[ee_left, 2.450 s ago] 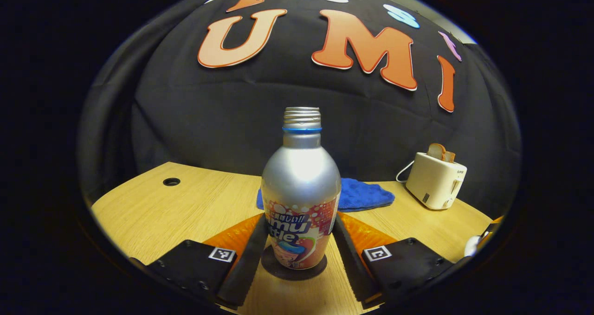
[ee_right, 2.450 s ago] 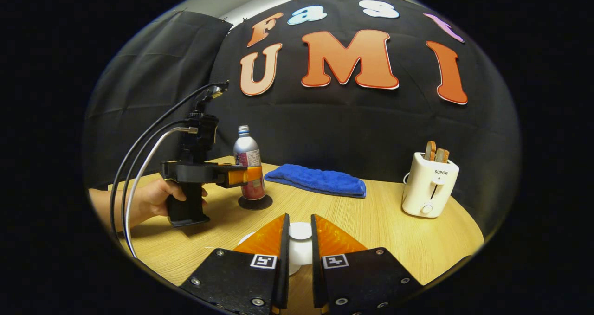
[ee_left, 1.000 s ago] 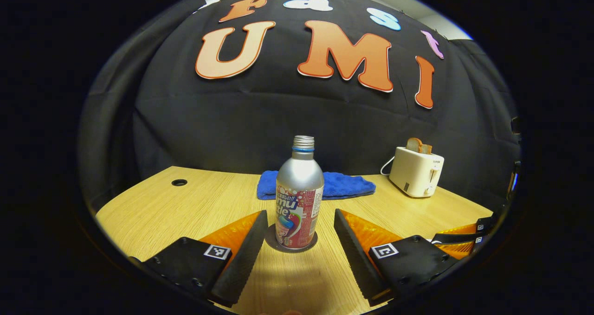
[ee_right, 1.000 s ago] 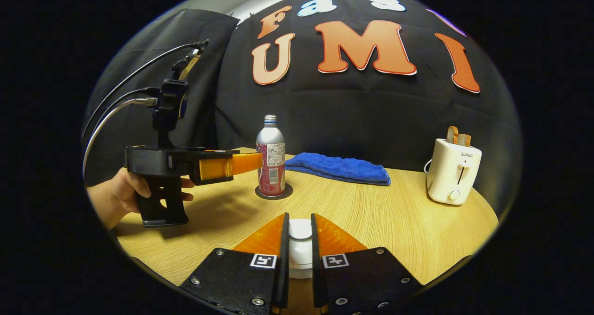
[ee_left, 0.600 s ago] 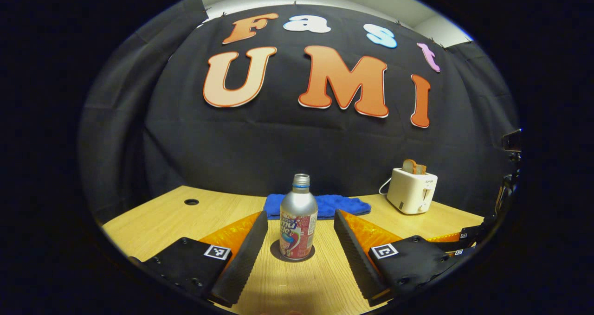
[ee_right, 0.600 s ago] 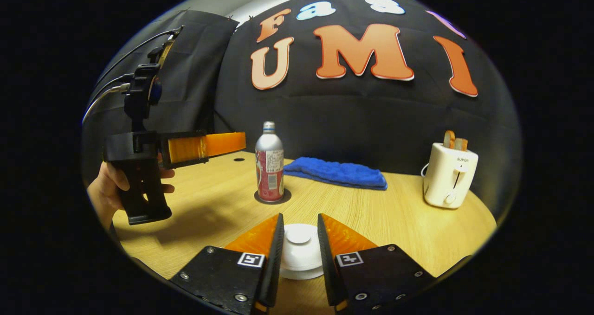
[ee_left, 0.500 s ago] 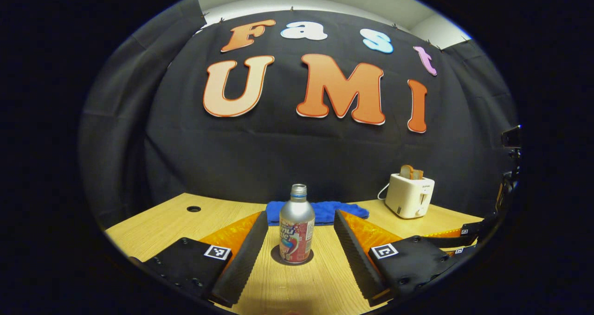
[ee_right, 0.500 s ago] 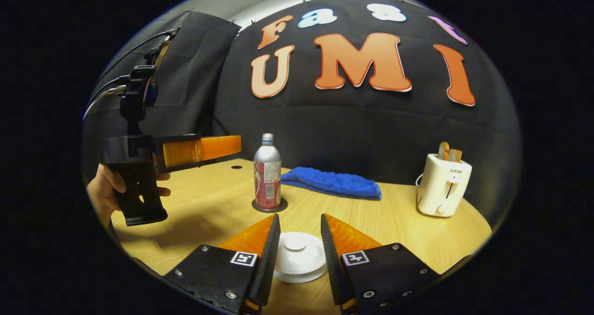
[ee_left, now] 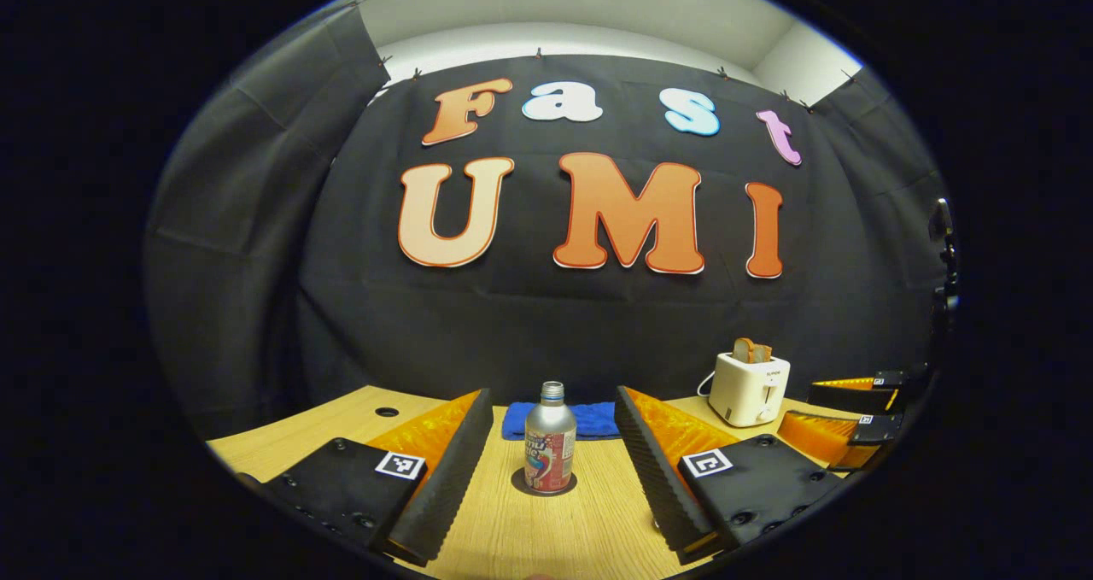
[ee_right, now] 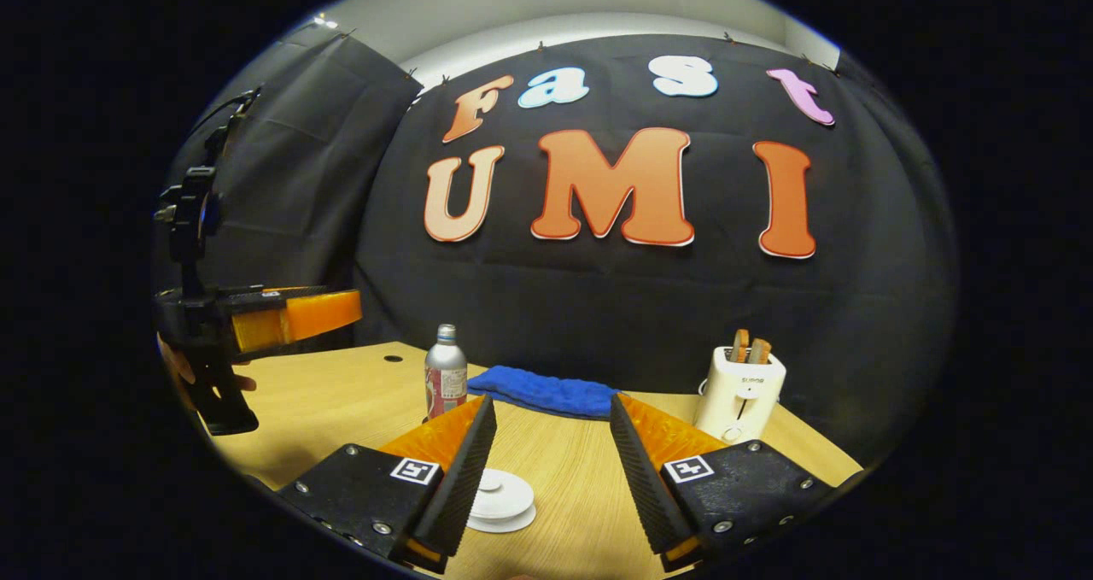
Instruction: Open the teacup lid with one hand, grasp the water bottle and pour water into the teacup with the other hand; after pouring, place the water bottle on the coaster and then close the teacup lid.
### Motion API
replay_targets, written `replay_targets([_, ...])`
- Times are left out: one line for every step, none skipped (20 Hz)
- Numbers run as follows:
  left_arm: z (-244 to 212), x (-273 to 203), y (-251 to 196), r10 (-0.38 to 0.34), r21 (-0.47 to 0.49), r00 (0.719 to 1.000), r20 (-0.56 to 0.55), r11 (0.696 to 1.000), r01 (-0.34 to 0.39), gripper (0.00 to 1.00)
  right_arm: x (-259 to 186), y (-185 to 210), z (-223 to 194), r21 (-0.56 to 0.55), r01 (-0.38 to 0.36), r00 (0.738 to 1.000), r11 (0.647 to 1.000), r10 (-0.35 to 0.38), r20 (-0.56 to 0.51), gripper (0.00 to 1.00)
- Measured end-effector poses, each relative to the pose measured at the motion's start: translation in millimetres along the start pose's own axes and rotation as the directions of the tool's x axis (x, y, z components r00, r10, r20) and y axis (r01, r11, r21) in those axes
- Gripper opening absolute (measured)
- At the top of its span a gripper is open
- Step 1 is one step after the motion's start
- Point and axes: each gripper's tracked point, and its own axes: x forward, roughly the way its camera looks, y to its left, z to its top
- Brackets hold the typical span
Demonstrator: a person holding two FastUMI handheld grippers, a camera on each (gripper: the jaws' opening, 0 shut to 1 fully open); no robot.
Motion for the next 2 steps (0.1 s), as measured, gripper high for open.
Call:
replay_targets([4.4, -5.8, 0.0, 0.005, 0.003, 1.0, 0.009, 1.0, -0.005, 0.94, -2.9, -4.9, 5.8, -0.001, 0.017, 1.0, 1.0, -0.017, 0.01, 0.81])
replay_targets([8.1, -11.1, 0.7, 0.015, 0.007, 1.0, 0.016, 1.0, -0.015, 0.94, -5.5, -9.1, 9.0, -0.001, 0.03, 0.999, 1.0, -0.03, 0.02, 0.78])
